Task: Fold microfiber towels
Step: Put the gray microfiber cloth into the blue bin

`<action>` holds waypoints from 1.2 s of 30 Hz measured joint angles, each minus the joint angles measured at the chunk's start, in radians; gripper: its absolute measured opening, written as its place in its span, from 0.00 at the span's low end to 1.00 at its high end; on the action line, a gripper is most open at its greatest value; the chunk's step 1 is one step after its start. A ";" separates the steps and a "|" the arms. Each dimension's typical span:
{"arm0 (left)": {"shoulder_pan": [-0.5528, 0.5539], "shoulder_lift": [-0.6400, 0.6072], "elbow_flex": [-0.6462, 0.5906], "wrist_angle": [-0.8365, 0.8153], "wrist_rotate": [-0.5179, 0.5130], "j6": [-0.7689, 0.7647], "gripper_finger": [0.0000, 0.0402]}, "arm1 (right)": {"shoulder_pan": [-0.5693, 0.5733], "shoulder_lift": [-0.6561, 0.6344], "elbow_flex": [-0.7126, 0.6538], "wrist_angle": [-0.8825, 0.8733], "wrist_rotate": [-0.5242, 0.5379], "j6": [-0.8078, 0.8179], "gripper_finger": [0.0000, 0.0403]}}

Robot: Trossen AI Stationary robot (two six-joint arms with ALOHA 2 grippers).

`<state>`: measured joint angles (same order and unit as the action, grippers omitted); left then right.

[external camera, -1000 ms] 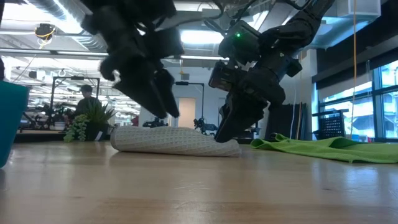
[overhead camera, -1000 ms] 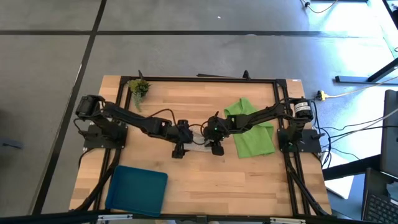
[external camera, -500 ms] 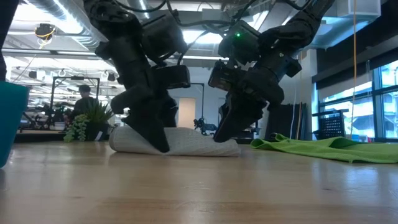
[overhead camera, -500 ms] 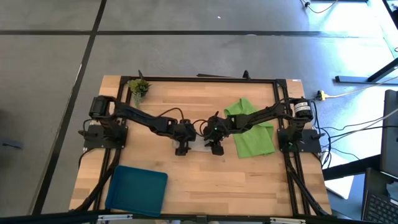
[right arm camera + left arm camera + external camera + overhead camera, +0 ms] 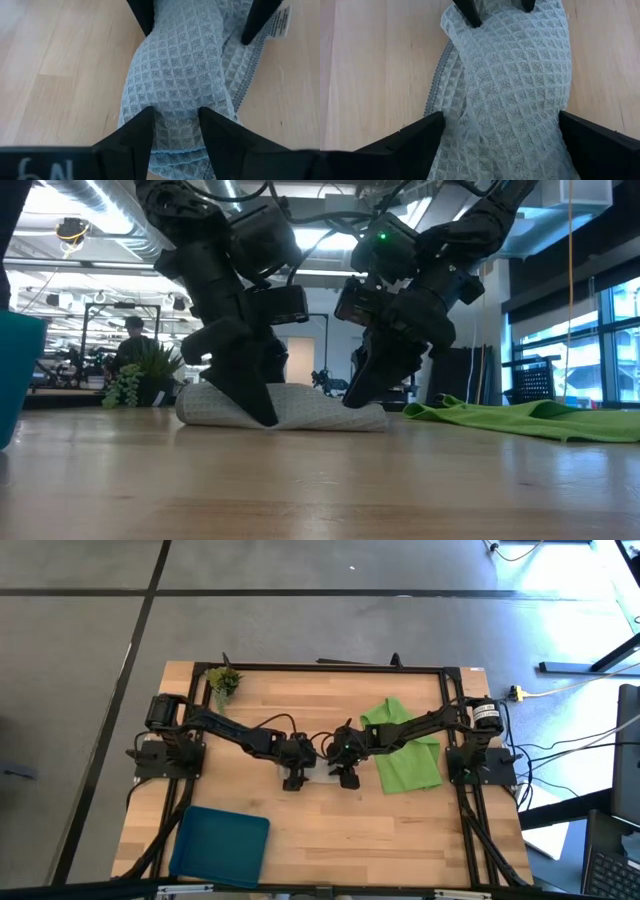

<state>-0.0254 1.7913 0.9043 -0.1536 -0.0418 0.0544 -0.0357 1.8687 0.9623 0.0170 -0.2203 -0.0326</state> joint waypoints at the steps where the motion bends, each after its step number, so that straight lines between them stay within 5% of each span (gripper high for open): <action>1: 0.000 0.000 0.000 -0.003 0.000 0.000 0.91 | 0.000 0.000 0.000 0.000 0.000 0.000 0.40; 23: -0.030 0.001 -0.002 -0.041 -0.054 0.004 0.07 | 0.001 0.000 0.001 0.002 0.000 0.001 0.40; 36: -0.030 0.001 -0.002 -0.040 -0.056 -0.026 0.05 | 0.000 0.000 0.001 0.028 0.000 0.004 0.40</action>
<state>-0.0555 1.7927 0.9020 -0.1940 -0.0975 0.0288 -0.0357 1.8683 0.9630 0.0449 -0.2203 -0.0288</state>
